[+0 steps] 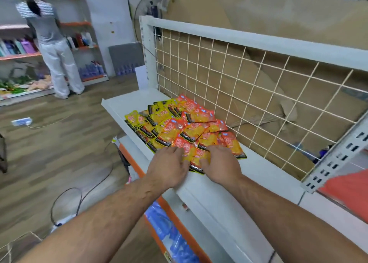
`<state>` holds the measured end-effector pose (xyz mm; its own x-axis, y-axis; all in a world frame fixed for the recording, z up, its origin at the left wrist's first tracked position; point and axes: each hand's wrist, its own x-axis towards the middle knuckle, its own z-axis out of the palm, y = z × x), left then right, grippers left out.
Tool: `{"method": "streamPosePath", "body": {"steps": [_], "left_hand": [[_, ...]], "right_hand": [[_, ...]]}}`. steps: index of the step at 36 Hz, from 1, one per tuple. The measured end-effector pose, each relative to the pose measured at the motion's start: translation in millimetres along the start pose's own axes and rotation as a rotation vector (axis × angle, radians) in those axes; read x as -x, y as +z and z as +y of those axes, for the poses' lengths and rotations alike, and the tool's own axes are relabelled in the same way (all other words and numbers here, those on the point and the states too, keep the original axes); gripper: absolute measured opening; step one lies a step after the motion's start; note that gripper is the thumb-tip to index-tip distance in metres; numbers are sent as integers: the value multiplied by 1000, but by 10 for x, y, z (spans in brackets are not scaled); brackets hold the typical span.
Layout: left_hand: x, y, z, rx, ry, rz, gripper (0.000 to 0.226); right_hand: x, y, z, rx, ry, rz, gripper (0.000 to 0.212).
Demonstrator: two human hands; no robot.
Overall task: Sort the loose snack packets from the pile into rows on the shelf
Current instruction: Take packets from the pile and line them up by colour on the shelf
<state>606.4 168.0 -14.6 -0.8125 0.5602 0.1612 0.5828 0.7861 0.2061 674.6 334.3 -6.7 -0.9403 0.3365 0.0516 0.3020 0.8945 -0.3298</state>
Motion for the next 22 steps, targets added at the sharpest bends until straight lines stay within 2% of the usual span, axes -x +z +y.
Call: {"method": "streamPosePath", "body": {"steps": [9, 12, 19, 22], "left_hand": [[-798, 23, -104, 48, 80, -9, 36], [-1063, 52, -151, 10, 110, -35, 35], [-1526, 98, -185, 2, 172, -133, 63], [-1655, 86, -193, 12, 192, -153, 68]], "right_hand": [[-638, 25, -11, -26, 122, 80, 35], [-815, 54, -23, -13, 220, 48, 42], [-1121, 59, -90, -40, 502, -46, 75], [-1203, 80, -99, -53, 570, -15, 84]]}}
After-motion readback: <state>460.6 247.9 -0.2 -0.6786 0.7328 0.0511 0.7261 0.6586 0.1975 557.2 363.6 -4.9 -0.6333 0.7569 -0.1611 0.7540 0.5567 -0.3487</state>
